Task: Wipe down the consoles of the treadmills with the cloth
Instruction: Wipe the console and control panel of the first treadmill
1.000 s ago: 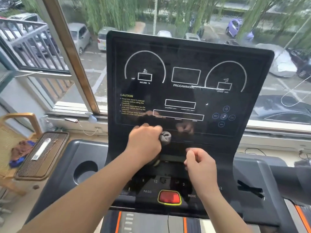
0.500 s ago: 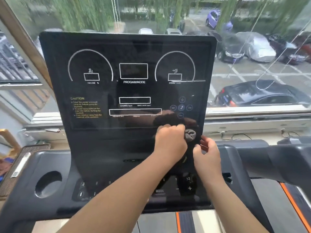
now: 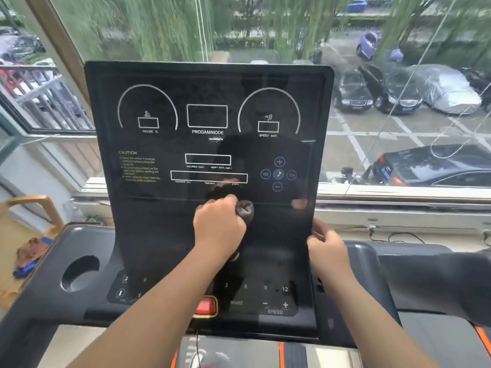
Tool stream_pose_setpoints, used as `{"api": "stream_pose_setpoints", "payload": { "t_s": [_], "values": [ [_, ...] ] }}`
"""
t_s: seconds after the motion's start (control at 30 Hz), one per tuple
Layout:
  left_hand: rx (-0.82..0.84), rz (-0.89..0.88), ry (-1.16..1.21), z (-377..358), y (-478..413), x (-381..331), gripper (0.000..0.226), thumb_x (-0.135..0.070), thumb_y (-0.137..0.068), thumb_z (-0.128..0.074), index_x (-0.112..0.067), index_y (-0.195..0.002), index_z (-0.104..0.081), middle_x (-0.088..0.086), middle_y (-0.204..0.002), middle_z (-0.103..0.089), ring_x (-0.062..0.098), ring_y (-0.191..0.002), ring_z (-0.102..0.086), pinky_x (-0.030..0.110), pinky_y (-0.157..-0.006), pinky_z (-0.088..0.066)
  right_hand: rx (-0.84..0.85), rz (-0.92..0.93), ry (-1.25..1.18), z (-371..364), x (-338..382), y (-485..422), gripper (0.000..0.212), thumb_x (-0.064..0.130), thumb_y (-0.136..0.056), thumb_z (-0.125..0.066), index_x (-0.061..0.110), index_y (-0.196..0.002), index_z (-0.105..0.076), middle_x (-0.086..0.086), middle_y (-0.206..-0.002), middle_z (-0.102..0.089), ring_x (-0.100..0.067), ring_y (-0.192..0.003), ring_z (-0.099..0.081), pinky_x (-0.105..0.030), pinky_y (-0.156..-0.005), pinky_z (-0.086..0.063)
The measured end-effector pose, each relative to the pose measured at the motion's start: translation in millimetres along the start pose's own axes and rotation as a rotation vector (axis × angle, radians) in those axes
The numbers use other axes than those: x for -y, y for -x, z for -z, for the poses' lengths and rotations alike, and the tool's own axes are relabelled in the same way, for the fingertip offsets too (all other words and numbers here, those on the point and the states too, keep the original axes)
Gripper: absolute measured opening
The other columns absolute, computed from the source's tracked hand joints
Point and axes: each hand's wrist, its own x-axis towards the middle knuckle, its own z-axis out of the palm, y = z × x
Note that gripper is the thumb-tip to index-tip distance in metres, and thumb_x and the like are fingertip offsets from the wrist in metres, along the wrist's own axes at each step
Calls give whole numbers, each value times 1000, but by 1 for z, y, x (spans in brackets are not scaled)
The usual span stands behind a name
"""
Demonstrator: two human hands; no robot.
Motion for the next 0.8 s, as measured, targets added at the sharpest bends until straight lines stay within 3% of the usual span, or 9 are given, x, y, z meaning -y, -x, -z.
{"api": "stream_pose_setpoints", "payload": {
  "t_s": [0.13,0.23,0.3,0.47,0.53,0.67,0.73,0.8],
  "values": [
    [17,-40,68,-22,8,-45,23,-19,-68,-46,-15,-81,-64,7,-67,-65,35,-70,-60,38,-67,-41,53,-11,-47,8,-4,-4,53,2,-96,-47,30,-137,-64,16,-122,-72,-7,-122,-65,-31,-101,-53],
    [32,-192,109,-36,18,-73,12,-13,-62,-57,-16,-71,-63,3,-59,-62,33,-61,-60,35,-62,-43,126,-27,-120,16,-7,-3,49,1,-101,-44,38,-124,-67,25,-107,-76,9,-104,-68,-18,-82,-53],
    [50,-272,108,-38,17,-80,12,-12,-65,-55,-16,-73,-63,3,-65,-64,33,-69,-61,38,-68,-47,161,-54,-186,23,-11,-4,40,10,-108,-42,37,-118,-68,24,-109,-76,9,-106,-67,-18,-84,-51],
    [-62,-393,139,-40,24,-95,22,-18,-78,-47,-20,-86,-67,-5,-92,-69,25,-89,-57,39,-70,-44,204,-137,-418,29,-24,-7,38,34,-112,-35,30,-131,-67,10,-127,-74,-4,-121,-66,-35,-106,-49],
    [56,-431,102,-59,39,-97,19,-18,-79,-52,-22,-89,-68,-6,-96,-70,24,-95,-58,39,-75,-47,158,-172,-434,30,-28,-9,33,30,-110,-42,25,-124,-71,-1,-118,-78,-15,-112,-73,-39,-101,-54],
    [306,-482,28,-88,76,-80,24,-21,-77,-56,-22,-98,-69,-6,-110,-68,26,-105,-56,40,-78,-52,73,-74,-119,32,-39,1,22,20,-107,-52,31,-116,-68,3,-113,-76,-12,-103,-72,-27,-86,-56],
    [329,-481,42,-87,85,-70,27,-25,-76,-55,-24,-99,-69,-9,-114,-66,24,-106,-56,40,-78,-53,103,-11,-7,30,-44,6,25,17,-107,-52,28,-125,-66,9,-118,-72,-8,-110,-67,-20,-89,-51],
    [305,-496,20,-84,86,-54,26,-24,-70,-58,-25,-93,-69,-11,-108,-67,24,-101,-58,38,-74,-52,139,29,104,25,-49,8,31,17,-107,-50,23,-134,-64,9,-124,-69,-10,-118,-63,-24,-100,-47]
  ]
}}
